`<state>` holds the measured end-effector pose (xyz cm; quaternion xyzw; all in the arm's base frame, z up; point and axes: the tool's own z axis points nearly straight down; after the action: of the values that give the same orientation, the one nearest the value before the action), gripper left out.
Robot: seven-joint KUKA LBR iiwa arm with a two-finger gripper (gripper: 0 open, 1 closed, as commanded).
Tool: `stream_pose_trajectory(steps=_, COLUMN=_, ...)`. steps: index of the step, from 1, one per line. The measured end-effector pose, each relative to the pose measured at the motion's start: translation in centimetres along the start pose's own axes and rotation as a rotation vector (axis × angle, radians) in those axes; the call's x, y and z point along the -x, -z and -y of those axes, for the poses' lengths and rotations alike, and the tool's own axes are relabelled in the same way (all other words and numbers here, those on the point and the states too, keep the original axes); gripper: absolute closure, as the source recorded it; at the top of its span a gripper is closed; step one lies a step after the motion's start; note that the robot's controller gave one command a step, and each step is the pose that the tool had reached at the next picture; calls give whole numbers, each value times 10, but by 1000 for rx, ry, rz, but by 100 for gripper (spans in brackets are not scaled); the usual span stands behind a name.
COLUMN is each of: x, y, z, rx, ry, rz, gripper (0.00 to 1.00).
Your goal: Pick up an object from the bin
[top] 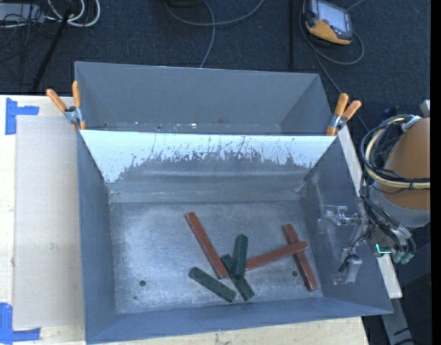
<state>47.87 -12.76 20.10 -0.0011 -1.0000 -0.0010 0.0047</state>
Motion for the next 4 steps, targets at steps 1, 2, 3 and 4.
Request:
stream_pose_trajectory(steps=1, x=29, y=-133, z=-11, rx=0, ry=-163, rz=11, gripper=0)
stream_pose_trajectory(steps=2, x=34, y=-126, z=-11, rx=-3, ry=-159, rz=26, gripper=100)
stream_pose_trajectory(steps=3, x=52, y=12, z=24, rx=-5, ry=158, rz=16, gripper=100)
stream_pose_trajectory(steps=4, x=50, y=9, z=23, rx=-2, ry=159, rz=10, gripper=0)
